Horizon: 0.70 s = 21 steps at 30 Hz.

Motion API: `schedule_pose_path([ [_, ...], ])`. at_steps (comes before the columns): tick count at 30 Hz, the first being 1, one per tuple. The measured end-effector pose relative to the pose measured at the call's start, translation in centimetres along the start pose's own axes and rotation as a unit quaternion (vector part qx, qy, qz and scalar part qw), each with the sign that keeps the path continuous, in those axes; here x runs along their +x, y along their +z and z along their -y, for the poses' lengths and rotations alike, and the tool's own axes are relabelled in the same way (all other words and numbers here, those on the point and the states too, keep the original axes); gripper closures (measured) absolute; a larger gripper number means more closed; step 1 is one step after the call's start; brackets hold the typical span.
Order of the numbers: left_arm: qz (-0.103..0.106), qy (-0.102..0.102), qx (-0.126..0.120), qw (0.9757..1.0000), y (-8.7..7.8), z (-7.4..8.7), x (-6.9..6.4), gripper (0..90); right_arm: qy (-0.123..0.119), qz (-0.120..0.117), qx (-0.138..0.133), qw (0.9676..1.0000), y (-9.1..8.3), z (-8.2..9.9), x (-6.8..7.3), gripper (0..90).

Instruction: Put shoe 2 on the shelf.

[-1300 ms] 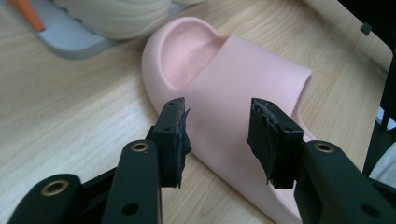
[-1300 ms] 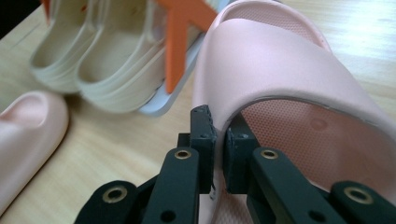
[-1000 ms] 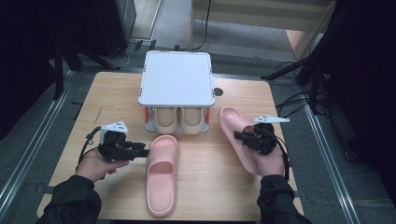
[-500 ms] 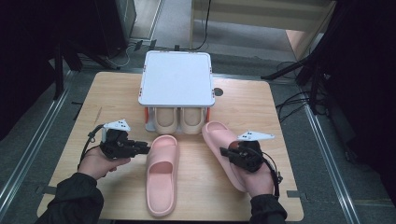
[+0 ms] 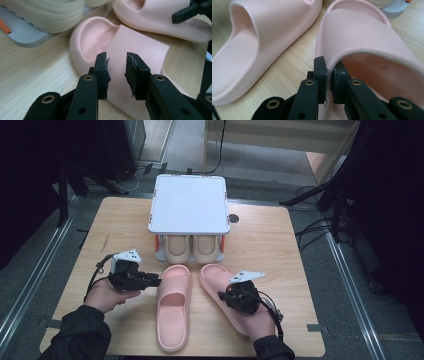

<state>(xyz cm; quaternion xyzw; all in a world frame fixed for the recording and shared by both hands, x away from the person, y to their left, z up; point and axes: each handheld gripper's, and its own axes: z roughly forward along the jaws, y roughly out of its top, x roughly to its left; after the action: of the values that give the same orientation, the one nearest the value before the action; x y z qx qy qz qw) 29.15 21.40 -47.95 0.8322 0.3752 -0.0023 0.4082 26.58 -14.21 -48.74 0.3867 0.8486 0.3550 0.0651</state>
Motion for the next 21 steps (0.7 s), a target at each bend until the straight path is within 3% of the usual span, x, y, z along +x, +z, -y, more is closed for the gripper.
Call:
schedule_pose_path([
  [10,-0.004,0.003,-0.002,1.0,0.0,0.3,-0.1,68.6,-0.008,0.002,0.016,0.9998,2.5,-0.3,2.0,80.2],
  [21,-0.007,-0.002,0.009,0.9999,0.0,0.7,-0.1,64.9,-0.007,-0.019,0.008,0.9998,3.5,-0.7,2.4,75.5],
])
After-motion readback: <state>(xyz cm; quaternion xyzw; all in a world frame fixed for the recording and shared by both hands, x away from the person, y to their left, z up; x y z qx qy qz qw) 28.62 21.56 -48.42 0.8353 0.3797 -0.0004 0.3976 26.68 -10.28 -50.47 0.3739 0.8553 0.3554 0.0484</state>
